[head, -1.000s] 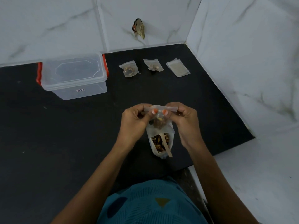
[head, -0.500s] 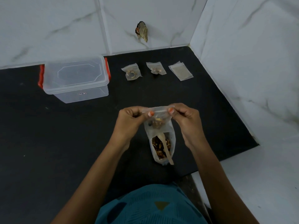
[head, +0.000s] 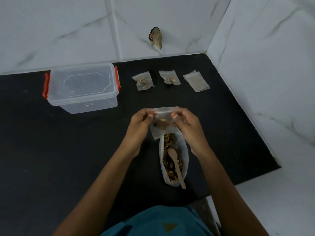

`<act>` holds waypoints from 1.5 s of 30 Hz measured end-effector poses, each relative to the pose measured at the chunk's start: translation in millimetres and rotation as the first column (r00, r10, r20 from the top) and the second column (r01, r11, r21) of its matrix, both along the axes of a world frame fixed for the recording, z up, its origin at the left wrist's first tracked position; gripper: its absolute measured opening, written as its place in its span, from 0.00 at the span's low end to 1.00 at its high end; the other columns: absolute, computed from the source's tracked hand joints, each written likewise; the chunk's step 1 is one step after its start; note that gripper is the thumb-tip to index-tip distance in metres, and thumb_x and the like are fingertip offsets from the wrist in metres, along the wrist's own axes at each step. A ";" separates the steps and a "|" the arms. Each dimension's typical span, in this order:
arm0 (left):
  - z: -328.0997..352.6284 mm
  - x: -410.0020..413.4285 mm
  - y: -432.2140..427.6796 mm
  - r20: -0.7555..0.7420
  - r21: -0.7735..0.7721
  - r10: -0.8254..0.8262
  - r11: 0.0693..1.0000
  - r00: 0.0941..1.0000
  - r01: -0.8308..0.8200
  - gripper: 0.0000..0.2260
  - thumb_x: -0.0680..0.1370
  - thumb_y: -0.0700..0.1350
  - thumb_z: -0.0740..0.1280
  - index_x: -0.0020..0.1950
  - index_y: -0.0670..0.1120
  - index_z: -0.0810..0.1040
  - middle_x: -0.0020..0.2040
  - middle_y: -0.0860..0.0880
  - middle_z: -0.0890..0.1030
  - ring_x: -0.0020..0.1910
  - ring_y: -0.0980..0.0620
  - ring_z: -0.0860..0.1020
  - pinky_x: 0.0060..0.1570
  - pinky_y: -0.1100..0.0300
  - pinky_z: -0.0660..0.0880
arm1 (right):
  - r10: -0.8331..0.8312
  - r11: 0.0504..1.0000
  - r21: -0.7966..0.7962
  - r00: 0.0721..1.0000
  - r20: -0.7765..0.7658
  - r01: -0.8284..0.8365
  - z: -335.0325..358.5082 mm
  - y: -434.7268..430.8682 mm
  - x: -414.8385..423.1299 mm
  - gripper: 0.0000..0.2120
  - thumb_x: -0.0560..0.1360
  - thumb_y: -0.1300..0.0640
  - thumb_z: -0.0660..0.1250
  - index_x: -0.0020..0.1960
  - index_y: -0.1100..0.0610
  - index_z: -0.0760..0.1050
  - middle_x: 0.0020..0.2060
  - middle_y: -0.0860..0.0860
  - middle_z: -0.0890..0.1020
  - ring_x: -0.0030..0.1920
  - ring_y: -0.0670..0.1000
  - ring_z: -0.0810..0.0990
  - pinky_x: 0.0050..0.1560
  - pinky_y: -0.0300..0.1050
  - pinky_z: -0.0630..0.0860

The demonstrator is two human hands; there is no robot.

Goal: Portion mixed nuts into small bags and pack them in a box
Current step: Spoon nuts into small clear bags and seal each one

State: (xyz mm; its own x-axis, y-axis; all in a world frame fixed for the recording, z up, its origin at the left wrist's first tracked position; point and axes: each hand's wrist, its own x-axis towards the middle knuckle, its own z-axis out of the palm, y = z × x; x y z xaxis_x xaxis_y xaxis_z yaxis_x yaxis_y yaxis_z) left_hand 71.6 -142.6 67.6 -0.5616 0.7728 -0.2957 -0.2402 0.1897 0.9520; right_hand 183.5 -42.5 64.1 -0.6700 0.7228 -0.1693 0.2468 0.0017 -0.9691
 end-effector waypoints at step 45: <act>-66.4 -28.5 185.6 -0.547 -0.221 0.021 0.961 0.837 -0.168 0.09 0.77 0.35 0.62 0.55 0.40 0.76 0.54 0.43 0.78 0.53 0.51 0.76 0.50 0.67 0.69 | -0.192 0.966 0.232 0.918 0.346 0.115 -64.1 173.2 -39.9 0.10 0.75 0.64 0.64 0.55 0.59 0.77 0.53 0.53 0.80 0.51 0.45 0.76 0.51 0.36 0.70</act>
